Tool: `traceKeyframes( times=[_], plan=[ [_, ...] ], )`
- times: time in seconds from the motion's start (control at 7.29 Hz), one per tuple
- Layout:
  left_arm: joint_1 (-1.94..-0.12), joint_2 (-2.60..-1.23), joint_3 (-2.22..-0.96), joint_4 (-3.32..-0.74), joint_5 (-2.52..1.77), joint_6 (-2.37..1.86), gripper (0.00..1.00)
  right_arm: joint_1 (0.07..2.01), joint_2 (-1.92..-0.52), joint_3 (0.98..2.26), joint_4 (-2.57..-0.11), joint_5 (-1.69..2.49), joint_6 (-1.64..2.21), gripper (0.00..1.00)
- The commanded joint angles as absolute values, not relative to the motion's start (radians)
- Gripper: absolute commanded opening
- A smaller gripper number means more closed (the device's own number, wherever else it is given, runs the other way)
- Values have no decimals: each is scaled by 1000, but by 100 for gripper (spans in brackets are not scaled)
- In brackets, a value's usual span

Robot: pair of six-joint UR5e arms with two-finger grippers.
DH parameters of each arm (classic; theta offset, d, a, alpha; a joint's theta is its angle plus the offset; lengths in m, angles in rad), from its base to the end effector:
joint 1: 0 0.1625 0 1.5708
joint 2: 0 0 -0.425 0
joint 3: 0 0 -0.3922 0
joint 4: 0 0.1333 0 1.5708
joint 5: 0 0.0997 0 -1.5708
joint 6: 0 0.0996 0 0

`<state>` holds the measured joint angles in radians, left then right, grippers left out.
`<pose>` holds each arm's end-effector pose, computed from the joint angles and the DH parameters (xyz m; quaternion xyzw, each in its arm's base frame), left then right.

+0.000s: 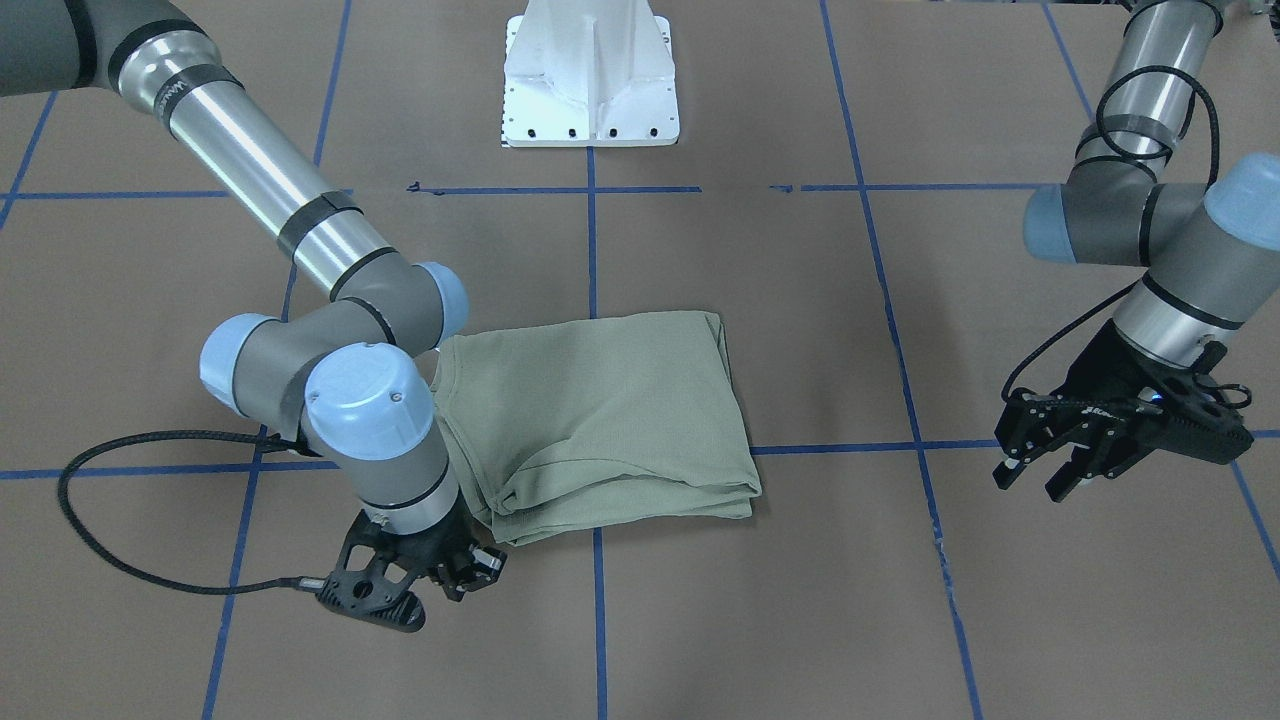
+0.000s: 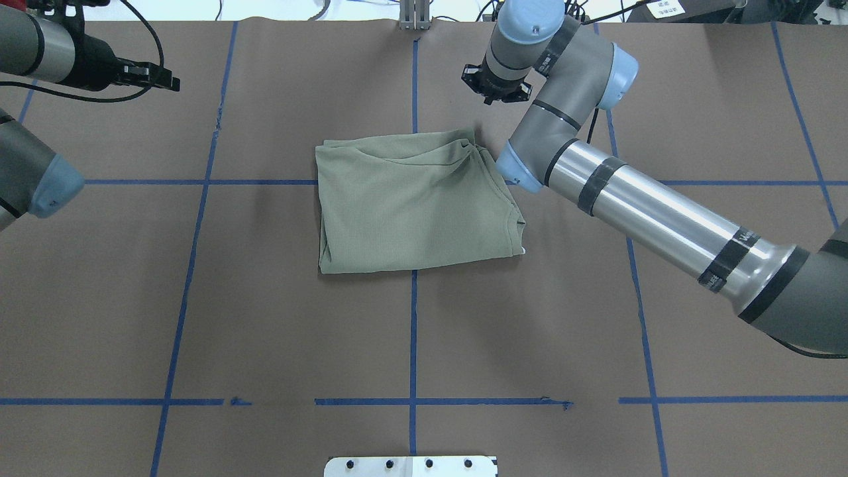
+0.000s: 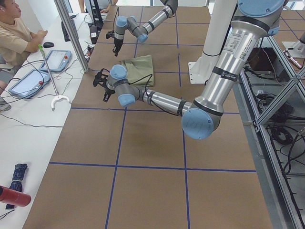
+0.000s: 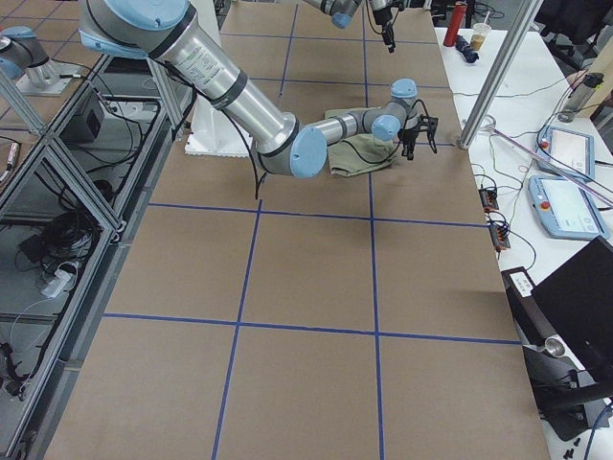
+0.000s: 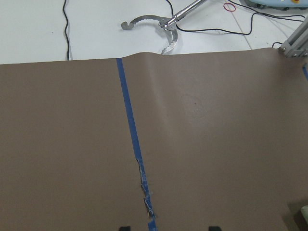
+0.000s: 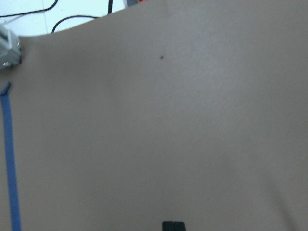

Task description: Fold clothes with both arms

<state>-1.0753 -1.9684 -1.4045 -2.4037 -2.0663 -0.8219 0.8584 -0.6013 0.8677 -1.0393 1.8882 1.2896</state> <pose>0.2436 -0.6314 0.4198 0.2596 0.4682 -0.0130 0.8445 -0.4888 -0.7223 0.2944 0.0843 -0.4015 0.2001 0.8897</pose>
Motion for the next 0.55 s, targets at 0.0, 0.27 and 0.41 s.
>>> traceKeyframes(
  times=[0.0,0.27,0.41],
  plan=[
    [-1077,-1960,-1396,-2402,-2080,-808,62,987,-684,909,-1049,2038,1145,0],
    [-1141,-1924,-1397,-2404,-2219,-805,59,1067,-924,1157,-1170,2150,1026,0],
    [-1184,-1886,-1402,-2404,-2252,-742,59,1115,-1046,1284,-1258,2169,871,0]
  ],
)
